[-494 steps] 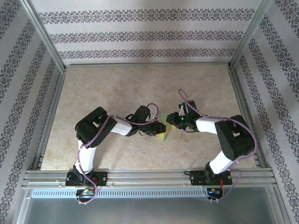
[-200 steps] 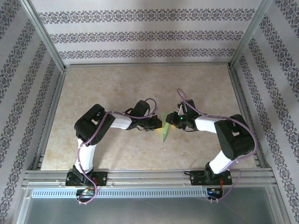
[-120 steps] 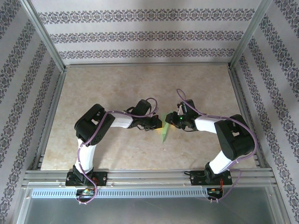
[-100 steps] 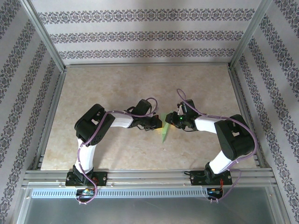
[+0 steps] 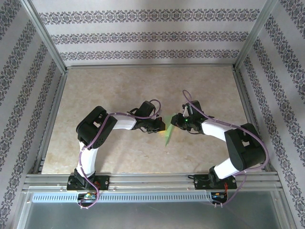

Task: Fold a paper plane with a square sheet of paper (fold left side to right side)
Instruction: Fold the wing for the fifth time at the center of the table.

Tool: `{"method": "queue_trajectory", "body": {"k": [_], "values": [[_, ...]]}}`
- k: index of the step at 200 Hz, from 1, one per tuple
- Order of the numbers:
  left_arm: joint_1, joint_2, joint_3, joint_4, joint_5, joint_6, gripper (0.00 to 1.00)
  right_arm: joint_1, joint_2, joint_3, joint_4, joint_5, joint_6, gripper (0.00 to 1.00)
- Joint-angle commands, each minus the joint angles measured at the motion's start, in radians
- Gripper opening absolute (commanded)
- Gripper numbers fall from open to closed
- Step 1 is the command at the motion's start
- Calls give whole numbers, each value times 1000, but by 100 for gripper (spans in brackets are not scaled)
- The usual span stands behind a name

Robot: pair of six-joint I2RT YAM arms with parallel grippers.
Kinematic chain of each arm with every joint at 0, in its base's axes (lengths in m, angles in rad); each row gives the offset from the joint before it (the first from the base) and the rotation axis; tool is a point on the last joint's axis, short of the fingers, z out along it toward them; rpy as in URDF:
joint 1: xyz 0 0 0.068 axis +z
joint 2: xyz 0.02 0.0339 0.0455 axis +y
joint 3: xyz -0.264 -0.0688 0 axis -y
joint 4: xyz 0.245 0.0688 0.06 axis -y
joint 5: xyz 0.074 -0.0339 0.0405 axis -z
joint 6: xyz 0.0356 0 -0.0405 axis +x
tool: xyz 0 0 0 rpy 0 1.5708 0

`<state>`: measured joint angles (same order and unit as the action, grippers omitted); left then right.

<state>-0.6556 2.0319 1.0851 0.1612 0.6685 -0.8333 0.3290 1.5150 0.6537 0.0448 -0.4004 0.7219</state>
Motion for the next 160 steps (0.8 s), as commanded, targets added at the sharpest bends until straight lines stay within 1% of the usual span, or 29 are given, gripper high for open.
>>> {"method": "queue_trajectory", "body": {"k": [1,10,36,82,160], "values": [[14,40,-7,-126,-131,45,2,-8,-8,17,-17,-22,-18,9],[14,40,-6,-129,-133,44,2,-6,2,23,-10,-29,-17,5],[14,38,-6,-139,-144,43,1,-3,41,44,2,-31,-19,2],[14,37,-1,-160,-157,45,0,-2,100,67,17,-42,-25,0],[14,42,7,-198,-185,40,0,-2,145,72,24,-32,-29,0]]}}
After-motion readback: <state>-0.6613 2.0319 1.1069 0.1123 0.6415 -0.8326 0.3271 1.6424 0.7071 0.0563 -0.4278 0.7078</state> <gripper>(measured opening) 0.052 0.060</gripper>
